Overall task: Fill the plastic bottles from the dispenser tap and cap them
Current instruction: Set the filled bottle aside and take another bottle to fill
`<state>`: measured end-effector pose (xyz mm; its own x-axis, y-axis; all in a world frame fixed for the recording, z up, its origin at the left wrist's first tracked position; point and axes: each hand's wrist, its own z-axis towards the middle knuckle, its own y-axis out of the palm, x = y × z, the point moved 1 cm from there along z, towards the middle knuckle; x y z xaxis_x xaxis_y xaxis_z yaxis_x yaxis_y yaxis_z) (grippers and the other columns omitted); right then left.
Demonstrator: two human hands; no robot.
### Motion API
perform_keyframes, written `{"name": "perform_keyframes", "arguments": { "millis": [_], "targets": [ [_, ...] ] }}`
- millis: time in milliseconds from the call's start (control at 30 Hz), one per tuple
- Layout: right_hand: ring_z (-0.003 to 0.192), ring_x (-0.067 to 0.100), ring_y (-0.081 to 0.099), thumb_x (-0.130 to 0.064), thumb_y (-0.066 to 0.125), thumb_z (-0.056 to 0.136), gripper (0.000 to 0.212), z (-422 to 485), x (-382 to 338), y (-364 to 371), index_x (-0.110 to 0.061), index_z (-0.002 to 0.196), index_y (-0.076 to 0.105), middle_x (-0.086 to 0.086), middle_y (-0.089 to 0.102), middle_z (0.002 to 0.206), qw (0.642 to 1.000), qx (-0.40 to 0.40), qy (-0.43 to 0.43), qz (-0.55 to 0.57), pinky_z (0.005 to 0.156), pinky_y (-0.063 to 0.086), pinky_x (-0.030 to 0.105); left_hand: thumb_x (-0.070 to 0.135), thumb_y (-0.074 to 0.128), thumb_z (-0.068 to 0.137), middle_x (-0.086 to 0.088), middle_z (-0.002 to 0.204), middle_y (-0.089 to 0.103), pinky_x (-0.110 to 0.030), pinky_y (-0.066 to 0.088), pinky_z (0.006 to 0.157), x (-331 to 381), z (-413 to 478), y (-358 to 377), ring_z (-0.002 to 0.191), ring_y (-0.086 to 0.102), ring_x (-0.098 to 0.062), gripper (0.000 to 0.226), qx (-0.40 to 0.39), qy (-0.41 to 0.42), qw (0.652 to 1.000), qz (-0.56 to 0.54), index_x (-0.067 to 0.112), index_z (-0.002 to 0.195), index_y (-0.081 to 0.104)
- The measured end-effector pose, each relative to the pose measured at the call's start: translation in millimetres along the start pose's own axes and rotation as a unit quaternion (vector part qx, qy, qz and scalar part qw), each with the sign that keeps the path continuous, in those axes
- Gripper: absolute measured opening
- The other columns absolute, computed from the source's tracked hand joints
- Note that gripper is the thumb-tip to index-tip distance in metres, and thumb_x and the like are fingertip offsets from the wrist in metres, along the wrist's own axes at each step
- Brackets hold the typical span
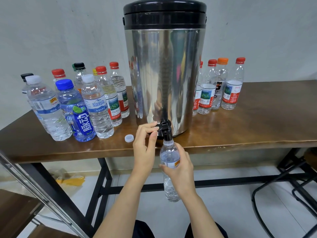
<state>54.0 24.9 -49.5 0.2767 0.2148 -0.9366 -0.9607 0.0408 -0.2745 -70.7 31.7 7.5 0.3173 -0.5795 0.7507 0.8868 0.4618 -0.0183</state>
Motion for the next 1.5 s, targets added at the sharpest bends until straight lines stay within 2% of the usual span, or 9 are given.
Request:
{"name": "perform_keyframes", "arguments": {
  "millis": [333,433,533,667,867,1100,1267,1400,1500],
  "targets": [
    [0.123,0.006,0.051,-0.014,0.089,0.068,0.088,3.0,4.1,2.1,-0.028,0.143,0.044,-0.013,0.054,0.129,1.0,-0.003,0.004,0.006,0.103,0.045,0.025,0.029,0.05,0.096,0.016,0.114,0.062,-0.02,0.043,0.099,-0.4,0.9,-0.2,0.116,0.058,-0.012,0.016,0.005,0.009,1.0,-0.013,0.023,0.099,0.064],
    [0.121,0.005,0.052,-0.014,0.088,0.069,0.087,3.5,5.3,2.1,-0.029,0.142,0.044,-0.012,0.054,0.128,1.0,-0.001,0.005,0.008,0.099,0.045,0.019,0.029,0.05,0.097,0.016,0.114,0.062,-0.024,0.044,0.1,-1.0,0.5,0.0,0.116,0.058,-0.013,0.017,0.003,0.004,1.0,-0.013,0.022,0.099,0.065],
    [0.121,0.006,0.052,-0.013,0.088,0.069,0.087,3.0,5.4,2.1,-0.03,0.142,0.044,-0.012,0.054,0.128,1.0,-0.001,0.005,0.009,0.101,0.046,0.023,0.028,0.05,0.097,0.015,0.113,0.063,-0.027,0.045,0.1,-1.9,0.7,-0.5,0.116,0.058,-0.016,0.018,0.003,0.005,1.0,-0.012,0.019,0.099,0.065],
    [0.119,0.003,0.051,-0.012,0.088,0.069,0.085,2.6,4.0,0.6,-0.031,0.139,0.045,-0.014,0.054,0.126,1.0,-0.002,0.002,0.012,0.097,0.042,0.015,0.02,0.052,0.098,0.014,0.114,0.063,-0.024,0.044,0.1,-1.9,0.1,0.0,0.117,0.058,-0.016,0.013,0.003,0.0,1.0,-0.013,0.019,0.098,0.065],
    [0.118,0.004,0.052,-0.012,0.088,0.069,0.085,2.6,2.7,0.1,-0.029,0.141,0.045,-0.014,0.054,0.126,1.0,-0.002,0.002,0.008,0.098,0.043,0.02,0.014,0.051,0.098,0.012,0.113,0.062,-0.023,0.043,0.099,-2.9,0.4,-0.1,0.115,0.059,-0.016,0.014,0.001,-0.001,1.0,-0.004,0.014,0.099,0.065],
    [0.119,0.005,0.051,-0.013,0.088,0.069,0.086,2.6,3.7,0.2,-0.027,0.142,0.045,-0.011,0.053,0.129,1.0,-0.003,-0.001,0.003,0.095,0.042,0.016,0.012,0.051,0.098,0.013,0.113,0.062,-0.021,0.042,0.1,-1.2,-0.4,-0.6,0.116,0.058,-0.016,0.014,0.002,0.0,1.0,-0.003,0.014,0.098,0.065],
    [0.118,0.002,0.049,-0.014,0.088,0.07,0.085,3.0,3.4,-0.7,-0.028,0.141,0.045,-0.013,0.053,0.127,1.0,-0.004,-0.005,-0.003,0.088,0.038,0.003,0.011,0.051,0.097,0.014,0.113,0.062,-0.02,0.042,0.1,0.6,-0.4,-0.2,0.116,0.058,-0.014,0.016,-0.001,-0.001,1.0,-0.008,0.02,0.099,0.064],
    [0.119,0.004,0.051,-0.015,0.088,0.069,0.085,3.2,3.6,-1.0,-0.027,0.142,0.045,-0.012,0.054,0.127,1.0,-0.004,-0.003,-0.002,0.092,0.041,0.01,0.011,0.051,0.097,0.01,0.114,0.063,-0.018,0.041,0.099,0.5,-0.2,-0.3,0.116,0.058,-0.013,0.015,0.0,-0.004,1.0,-0.003,0.019,0.099,0.064],
    [0.119,0.003,0.051,-0.015,0.088,0.07,0.085,3.2,3.5,-1.1,-0.028,0.142,0.045,-0.012,0.053,0.127,1.0,-0.006,-0.002,-0.002,0.089,0.041,0.005,0.01,0.051,0.097,0.006,0.114,0.063,-0.018,0.041,0.098,1.1,-0.4,0.3,0.115,0.058,-0.012,0.014,0.0,-0.007,1.0,-0.005,0.015,0.098,0.064]
  ]
}}
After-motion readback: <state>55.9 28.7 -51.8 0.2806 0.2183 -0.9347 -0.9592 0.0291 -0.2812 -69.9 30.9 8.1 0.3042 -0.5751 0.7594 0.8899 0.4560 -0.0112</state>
